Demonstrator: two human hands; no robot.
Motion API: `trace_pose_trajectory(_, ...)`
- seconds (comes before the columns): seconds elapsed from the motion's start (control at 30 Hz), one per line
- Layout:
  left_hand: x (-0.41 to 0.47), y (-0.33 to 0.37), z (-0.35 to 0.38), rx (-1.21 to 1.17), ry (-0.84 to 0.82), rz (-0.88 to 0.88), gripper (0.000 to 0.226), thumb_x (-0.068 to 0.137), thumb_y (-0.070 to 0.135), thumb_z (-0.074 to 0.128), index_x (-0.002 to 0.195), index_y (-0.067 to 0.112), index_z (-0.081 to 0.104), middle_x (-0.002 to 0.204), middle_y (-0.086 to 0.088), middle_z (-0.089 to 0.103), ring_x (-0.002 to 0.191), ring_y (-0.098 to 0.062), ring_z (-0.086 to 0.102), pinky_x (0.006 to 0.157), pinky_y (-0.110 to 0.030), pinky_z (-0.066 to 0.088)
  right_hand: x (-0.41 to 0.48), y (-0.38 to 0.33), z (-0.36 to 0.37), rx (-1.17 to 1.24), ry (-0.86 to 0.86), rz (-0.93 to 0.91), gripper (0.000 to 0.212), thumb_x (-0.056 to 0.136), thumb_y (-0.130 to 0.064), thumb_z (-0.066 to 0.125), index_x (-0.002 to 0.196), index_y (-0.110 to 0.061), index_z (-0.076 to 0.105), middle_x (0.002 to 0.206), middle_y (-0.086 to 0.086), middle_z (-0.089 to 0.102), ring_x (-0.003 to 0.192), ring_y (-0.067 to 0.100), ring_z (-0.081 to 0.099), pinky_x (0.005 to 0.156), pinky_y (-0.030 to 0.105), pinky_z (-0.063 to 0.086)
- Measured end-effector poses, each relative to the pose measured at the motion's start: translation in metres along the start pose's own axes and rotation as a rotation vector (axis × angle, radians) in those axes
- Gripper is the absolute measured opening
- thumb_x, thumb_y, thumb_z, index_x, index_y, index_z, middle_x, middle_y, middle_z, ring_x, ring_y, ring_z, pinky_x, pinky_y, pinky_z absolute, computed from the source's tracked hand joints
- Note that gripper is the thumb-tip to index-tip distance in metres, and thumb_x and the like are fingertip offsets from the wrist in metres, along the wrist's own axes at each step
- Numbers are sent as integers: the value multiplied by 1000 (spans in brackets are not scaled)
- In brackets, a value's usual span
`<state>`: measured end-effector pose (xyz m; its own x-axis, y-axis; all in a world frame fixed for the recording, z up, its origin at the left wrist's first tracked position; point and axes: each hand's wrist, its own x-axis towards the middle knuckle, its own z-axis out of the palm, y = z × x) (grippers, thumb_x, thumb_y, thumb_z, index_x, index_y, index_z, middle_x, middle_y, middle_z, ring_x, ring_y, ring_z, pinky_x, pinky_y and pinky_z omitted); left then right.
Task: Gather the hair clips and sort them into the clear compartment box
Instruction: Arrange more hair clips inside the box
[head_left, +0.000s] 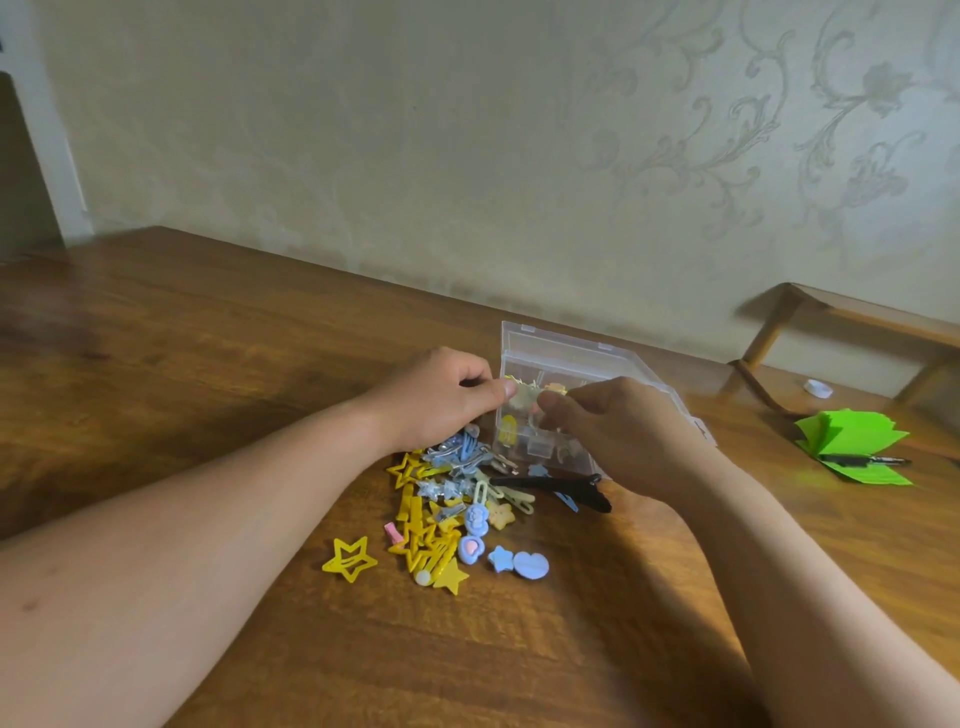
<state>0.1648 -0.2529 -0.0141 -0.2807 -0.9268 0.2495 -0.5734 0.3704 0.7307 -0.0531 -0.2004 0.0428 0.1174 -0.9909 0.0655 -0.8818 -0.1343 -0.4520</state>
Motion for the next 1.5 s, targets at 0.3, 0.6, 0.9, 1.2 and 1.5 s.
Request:
trace_pose_trajectory(0.3, -2, 6, -3, -20, 6, 3, 57, 106, 62, 49, 83, 18, 75, 81, 1, 76, 80, -18, 73, 81, -40, 55, -15, -8, -21, -48, 49, -291, 20, 97, -49, 70, 83, -35, 74, 73, -14, 71, 67, 3, 63, 61, 28, 49)
trace_pose_trajectory(0.6, -1, 9, -3, -59, 43, -65, 49, 109, 52, 51, 85, 17, 75, 86, -4, 77, 87, -21, 75, 92, -46, 58, -40, -30, -16, -274, -493, -423, 14, 88, -44, 81, 99, -38, 74, 91, -20, 72, 70, -11, 62, 54, 12, 42)
trace_pose_trajectory(0.9, 1, 4, -1, -40, 57, -60, 48, 108, 53, 52, 80, 22, 74, 81, 2, 76, 84, -19, 74, 89, -47, 59, -38, -31, -19, -192, -530, -450, 10, 93, -41, 77, 97, -32, 72, 85, -16, 69, 72, -7, 60, 62, 13, 46)
trace_pose_trajectory(1.2, 0, 4, -1, -29, 44, 4, 56, 108, 52, 54, 84, 3, 69, 76, -16, 68, 72, -32, 64, 68, -47, 49, 41, 27, -51, 133, 233, 37, 15, 93, -30, 79, 86, -18, 78, 82, 7, 78, 61, 22, 64, 48, 25, 47)
trace_pose_trajectory(1.5, -1, 5, -2, -12, 42, -20, 49, 107, 51, 54, 86, 11, 75, 86, -11, 77, 84, -27, 73, 82, -51, 58, 69, 52, -42, -386, 112, 188, 10, 89, -33, 75, 86, -24, 77, 77, -5, 73, 73, 17, 70, 69, 36, 64)
